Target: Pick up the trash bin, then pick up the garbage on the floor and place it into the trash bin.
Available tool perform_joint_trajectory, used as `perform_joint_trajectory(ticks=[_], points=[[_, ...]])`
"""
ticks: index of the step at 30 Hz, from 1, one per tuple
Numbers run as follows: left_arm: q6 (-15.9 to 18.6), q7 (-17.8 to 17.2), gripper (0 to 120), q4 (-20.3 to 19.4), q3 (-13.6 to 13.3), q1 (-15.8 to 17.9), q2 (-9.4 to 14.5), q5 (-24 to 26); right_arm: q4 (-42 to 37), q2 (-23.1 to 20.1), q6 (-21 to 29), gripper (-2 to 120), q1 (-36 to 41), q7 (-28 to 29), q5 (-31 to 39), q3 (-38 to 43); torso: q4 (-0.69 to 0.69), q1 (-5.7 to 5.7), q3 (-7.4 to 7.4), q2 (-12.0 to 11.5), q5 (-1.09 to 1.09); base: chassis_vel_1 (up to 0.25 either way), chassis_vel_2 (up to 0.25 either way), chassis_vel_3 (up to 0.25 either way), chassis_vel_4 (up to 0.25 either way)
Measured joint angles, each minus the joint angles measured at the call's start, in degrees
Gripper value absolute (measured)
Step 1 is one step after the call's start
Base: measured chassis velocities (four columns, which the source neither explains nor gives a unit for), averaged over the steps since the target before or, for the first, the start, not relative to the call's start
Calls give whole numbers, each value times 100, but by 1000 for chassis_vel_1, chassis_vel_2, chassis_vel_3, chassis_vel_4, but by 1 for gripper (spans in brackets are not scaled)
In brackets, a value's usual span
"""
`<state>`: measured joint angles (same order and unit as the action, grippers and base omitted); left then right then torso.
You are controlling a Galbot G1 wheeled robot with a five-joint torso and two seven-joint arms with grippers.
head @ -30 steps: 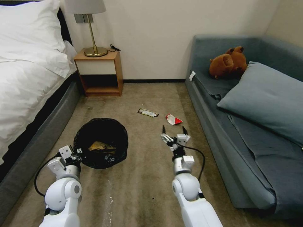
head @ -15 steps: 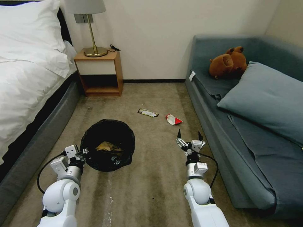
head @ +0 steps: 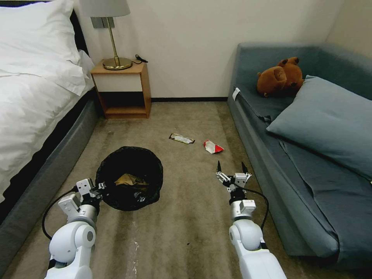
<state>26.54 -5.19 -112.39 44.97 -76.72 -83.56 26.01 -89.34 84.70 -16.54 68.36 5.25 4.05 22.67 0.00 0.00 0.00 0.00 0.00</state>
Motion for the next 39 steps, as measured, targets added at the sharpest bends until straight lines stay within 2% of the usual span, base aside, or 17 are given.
perform_joint_trajectory(ticks=[39], points=[[0,-134,1,-46,5,42,-80,46,160,16,-138,100,37,-328,68,-32,0,0,0,0,0,0,0,0,0]])
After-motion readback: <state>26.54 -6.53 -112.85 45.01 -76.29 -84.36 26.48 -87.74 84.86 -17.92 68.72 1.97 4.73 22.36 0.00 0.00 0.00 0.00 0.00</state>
